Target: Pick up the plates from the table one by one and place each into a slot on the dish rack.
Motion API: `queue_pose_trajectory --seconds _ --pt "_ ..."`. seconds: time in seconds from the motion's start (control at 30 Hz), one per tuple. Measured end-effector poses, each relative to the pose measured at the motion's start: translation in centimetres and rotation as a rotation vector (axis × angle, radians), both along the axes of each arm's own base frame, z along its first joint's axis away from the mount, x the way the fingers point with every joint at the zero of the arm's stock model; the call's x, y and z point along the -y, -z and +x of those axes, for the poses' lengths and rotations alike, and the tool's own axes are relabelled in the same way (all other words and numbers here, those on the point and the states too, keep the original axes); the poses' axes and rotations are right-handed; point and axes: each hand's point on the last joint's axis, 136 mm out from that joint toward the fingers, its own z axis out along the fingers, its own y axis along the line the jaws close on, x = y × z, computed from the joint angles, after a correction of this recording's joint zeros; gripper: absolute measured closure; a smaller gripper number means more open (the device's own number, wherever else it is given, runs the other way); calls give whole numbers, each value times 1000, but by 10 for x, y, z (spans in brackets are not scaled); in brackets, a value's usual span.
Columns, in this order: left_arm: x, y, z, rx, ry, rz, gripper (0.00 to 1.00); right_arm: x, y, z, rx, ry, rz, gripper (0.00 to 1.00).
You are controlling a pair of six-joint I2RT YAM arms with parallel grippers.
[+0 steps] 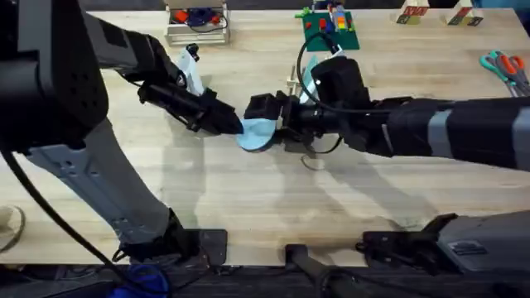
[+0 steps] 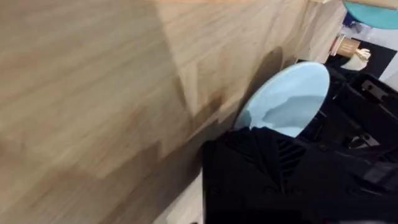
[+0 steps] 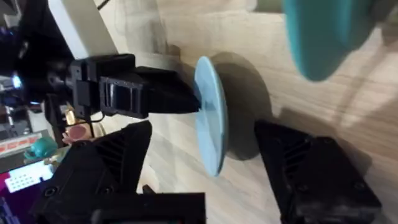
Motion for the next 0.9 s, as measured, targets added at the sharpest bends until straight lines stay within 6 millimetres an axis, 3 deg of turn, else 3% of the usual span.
queue_pose_trajectory --seconds 0.27,0.57,0.67,0.7,0.9 --pt "0 0 0 0 0 0 958 -3 2 1 0 10 3 92" --pt "0 0 0 0 0 0 958 -2 8 2 -17 24 -4 573" --pt "0 0 0 0 0 0 958 -2 8 2 -21 30 -7 885" --pt "0 0 0 0 0 0 958 -1 9 2 -21 32 -9 936" --pt "0 0 0 0 0 0 958 -1 8 2 -17 32 -7 966"
